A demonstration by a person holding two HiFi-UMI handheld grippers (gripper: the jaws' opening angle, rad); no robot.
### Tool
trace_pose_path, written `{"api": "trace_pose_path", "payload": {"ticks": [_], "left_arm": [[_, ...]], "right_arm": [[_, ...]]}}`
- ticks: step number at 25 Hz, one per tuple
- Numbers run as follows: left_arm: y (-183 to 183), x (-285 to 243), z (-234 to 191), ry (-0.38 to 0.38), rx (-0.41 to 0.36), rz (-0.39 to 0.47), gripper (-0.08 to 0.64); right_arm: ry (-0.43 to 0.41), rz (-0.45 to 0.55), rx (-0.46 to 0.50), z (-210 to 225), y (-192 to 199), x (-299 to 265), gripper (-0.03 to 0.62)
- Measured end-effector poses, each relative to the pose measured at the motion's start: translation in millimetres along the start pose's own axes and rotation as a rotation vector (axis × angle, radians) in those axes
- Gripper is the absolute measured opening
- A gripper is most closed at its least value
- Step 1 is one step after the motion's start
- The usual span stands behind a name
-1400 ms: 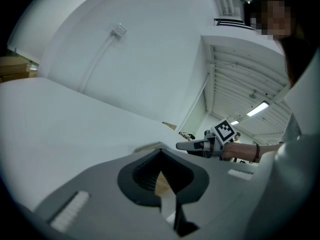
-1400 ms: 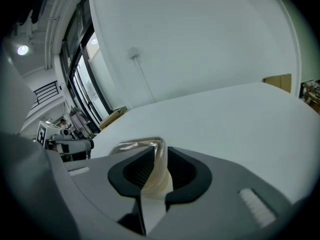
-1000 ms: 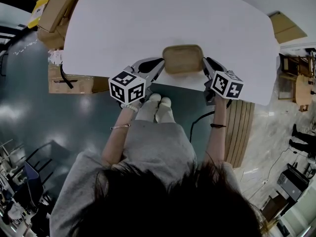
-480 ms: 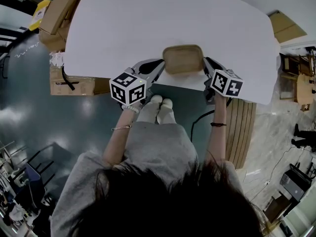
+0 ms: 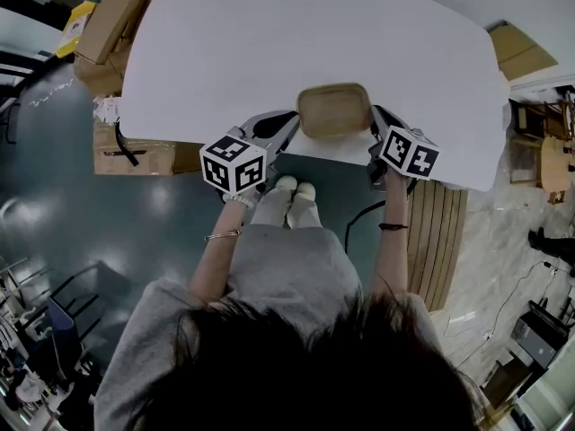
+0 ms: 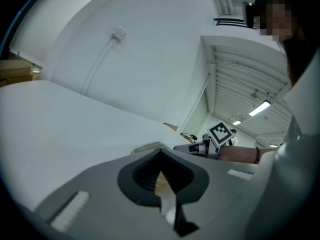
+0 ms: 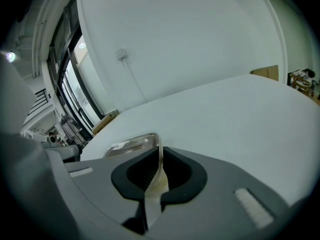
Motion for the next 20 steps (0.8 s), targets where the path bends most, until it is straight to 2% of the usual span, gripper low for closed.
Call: {"api": "trace_pose_path", "payload": {"ticks": [6, 20], "left_arm": [[0, 5, 0, -0.008, -0.004, 0.013, -0.005], [-12, 14, 10, -0.002, -0.04, 0.051, -0.005]], "right_arm": [[0.018, 0.028, 0.005, -1, 0, 4, 0.038], [-0.032, 0.116, -0.019, -12, -8, 23, 0.035]]}}
Point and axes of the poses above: the fingertips, and each gripper's own axes: x backward along the fingers, z to its right, y out of its underside, the point moved 7 cm from there along x, backward along the fingers, and after that the axes turned 2 degrees about y, right-handed, at the moved point
